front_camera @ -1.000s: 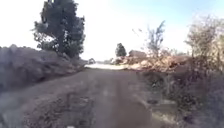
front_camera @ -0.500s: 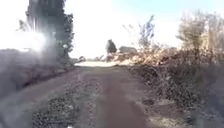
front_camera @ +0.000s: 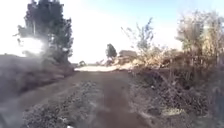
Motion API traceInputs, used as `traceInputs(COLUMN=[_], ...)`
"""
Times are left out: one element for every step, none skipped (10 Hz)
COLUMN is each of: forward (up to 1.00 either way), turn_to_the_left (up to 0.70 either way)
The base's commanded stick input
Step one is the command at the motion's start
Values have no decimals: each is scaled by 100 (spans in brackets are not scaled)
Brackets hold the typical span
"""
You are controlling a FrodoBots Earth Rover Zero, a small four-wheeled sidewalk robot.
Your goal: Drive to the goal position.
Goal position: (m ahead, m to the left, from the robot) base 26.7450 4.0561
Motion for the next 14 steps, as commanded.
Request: traceInputs(forward=[50, 50, 50, 50, 50, 50, 50, 50, 50, 50, 50, 50, 50, 50], turn_to_the_left=[0, 0, 0, 0, 0, 0, 0, 0, 0, 0, 0, 0, 0, 0])
